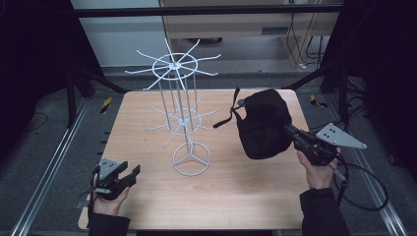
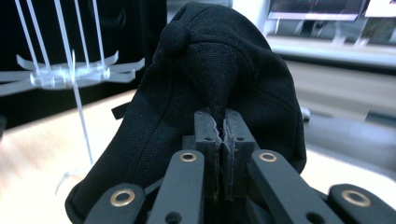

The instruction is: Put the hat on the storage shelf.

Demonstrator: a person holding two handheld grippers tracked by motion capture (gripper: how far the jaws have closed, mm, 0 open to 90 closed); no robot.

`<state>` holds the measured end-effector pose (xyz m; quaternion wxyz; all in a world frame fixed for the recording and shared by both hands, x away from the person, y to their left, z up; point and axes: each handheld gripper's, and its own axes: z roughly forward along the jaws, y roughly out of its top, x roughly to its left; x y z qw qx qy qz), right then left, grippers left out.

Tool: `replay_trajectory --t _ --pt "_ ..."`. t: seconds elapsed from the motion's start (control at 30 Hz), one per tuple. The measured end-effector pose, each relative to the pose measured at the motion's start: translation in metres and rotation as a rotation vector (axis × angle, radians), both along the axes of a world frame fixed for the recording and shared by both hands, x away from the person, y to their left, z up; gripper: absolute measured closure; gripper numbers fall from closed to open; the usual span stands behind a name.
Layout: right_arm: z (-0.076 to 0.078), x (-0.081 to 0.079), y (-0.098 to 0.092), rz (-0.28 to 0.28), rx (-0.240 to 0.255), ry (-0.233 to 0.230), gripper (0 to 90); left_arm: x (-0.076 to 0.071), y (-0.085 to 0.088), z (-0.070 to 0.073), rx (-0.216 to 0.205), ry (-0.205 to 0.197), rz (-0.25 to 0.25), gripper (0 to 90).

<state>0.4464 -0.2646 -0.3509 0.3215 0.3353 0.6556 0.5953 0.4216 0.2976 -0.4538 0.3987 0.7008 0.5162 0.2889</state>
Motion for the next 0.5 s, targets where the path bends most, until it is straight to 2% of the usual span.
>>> replay_trajectory --t 0.1,0.13,0.2,0.4,0.47,0.5 --pt "0.013 -0.004 0.003 -0.01 0.037 -0.046 86.7 0.001 0.002 -0.001 0.004 -0.001 0.01 46.3" --pt "0.021 -0.007 0.006 -0.016 0.068 -0.078 86.8 0.001 0.002 -0.001 0.005 -0.001 0.011 45.5" --pt "0.026 -0.008 0.007 -0.015 0.079 -0.091 86.7 0.002 0.003 -0.002 0.005 -0.001 0.016 45.1" --pt "0.05 -0.016 0.018 0.002 0.171 -0.175 86.8 0.002 0.003 -0.003 0.011 0.004 0.016 44.0" --pt "0.061 -0.02 0.021 -0.001 0.227 -0.222 86.8 0.002 0.003 -0.003 0.015 0.004 0.015 43.8" --pt "0.061 -0.02 0.021 -0.001 0.227 -0.222 86.8 0.002 0.003 -0.003 0.013 0.002 0.017 43.8"
